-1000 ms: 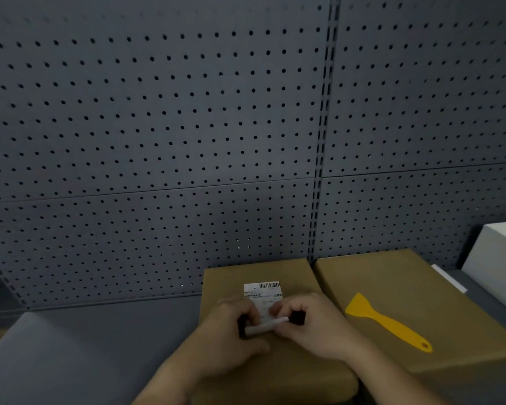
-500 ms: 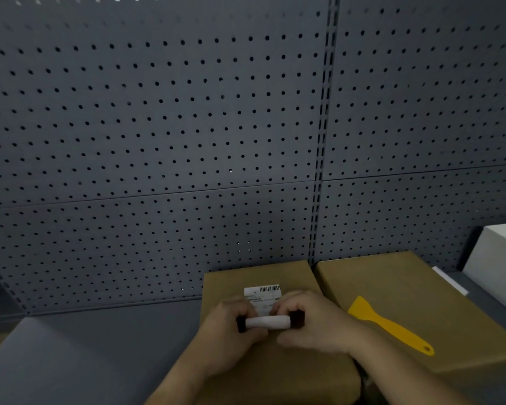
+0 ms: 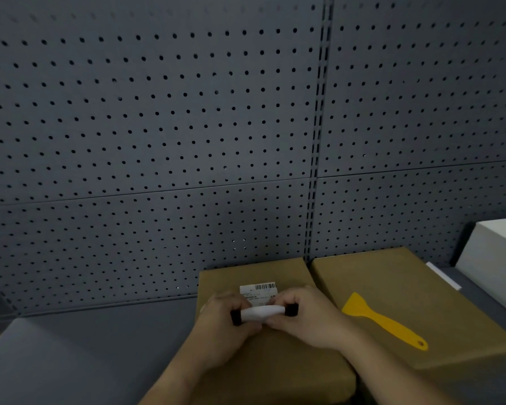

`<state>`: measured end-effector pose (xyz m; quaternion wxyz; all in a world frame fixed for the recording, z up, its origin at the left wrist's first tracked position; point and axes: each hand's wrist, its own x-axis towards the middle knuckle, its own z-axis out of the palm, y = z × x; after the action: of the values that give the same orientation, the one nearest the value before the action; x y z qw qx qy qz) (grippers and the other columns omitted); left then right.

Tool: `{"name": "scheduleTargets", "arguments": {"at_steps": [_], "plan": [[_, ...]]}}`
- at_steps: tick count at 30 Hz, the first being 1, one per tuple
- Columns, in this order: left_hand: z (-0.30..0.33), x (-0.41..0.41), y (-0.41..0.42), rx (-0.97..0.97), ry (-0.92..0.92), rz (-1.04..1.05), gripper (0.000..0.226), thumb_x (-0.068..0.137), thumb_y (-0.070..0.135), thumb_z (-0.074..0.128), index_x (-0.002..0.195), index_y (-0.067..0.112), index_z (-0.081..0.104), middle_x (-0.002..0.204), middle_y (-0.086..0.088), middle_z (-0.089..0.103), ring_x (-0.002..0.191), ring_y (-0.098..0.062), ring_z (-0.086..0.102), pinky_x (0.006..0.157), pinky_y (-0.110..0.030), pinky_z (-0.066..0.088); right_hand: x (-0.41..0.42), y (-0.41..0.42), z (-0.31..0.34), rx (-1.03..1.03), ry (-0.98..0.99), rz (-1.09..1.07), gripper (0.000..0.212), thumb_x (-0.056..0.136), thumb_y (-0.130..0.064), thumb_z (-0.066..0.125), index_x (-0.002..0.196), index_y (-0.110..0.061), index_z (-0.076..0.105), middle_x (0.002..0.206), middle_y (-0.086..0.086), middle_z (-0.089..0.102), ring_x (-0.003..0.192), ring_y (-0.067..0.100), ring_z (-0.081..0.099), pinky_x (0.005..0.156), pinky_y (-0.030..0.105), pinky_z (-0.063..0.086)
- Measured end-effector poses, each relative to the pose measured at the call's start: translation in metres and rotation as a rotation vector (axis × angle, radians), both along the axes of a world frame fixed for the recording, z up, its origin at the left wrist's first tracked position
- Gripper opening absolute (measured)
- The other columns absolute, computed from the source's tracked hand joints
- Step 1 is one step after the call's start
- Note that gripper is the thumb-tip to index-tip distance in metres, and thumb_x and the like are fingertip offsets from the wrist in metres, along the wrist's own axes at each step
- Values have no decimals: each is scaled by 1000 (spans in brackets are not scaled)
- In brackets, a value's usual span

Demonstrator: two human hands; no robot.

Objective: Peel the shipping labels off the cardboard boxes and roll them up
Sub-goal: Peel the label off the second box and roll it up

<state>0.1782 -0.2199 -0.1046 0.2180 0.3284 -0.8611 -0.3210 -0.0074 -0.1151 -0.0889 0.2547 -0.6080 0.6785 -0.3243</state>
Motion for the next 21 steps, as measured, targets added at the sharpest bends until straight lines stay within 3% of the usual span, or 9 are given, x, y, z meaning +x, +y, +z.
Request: {"name": "scheduleTargets", "arguments": {"at_steps": [3,7,10,13,17,21], "plan": [[-1,-1,0,4,16,16,10,77,36,80,79,32,72,89,14,65,92,0,58,76,-23,48,-1,1,-1,-10,4,-21,5,82,-36,78,87,-34,78,100,-15,74,97,-3,64,90,27,54],[-1,-3,1,2,22,19,11,79,40,79,82,31,73,90,13,67,91,0,60,79,-26,52,-5,2,-5,-11,20,-41,19,76,-31,85,77,-43,71,108,-21,68,102,-11,59,87,10,45],[0,-2,2,16,16,33,13,79,39,79,84,29,73,92,14,67,92,0,60,80,-26,53,-6,1,-9,-20,46,-49,11,82,-26,81,86,-36,77,103,-32,62,100,-22,54,85,2,40],[1,0,2,54,17,43,14,74,34,83,81,27,73,92,12,68,92,-1,61,79,-25,53,-6,0,-10,-65,54,-30,11,88,-27,76,98,-30,80,99,-34,64,102,-21,56,83,-3,40],[5,2,2,64,-33,39,32,63,40,88,91,29,75,98,15,65,95,1,59,77,-15,46,-7,-2,-11,-66,61,-42,11,89,-31,73,96,-25,79,103,-26,68,102,-12,61,89,13,50],[5,1,2,20,-21,35,18,78,31,81,95,28,76,100,17,67,95,6,59,73,-8,43,-7,-4,-13,-61,69,-53,14,89,-34,72,94,-23,78,104,-18,71,99,-5,63,89,25,54]]}}
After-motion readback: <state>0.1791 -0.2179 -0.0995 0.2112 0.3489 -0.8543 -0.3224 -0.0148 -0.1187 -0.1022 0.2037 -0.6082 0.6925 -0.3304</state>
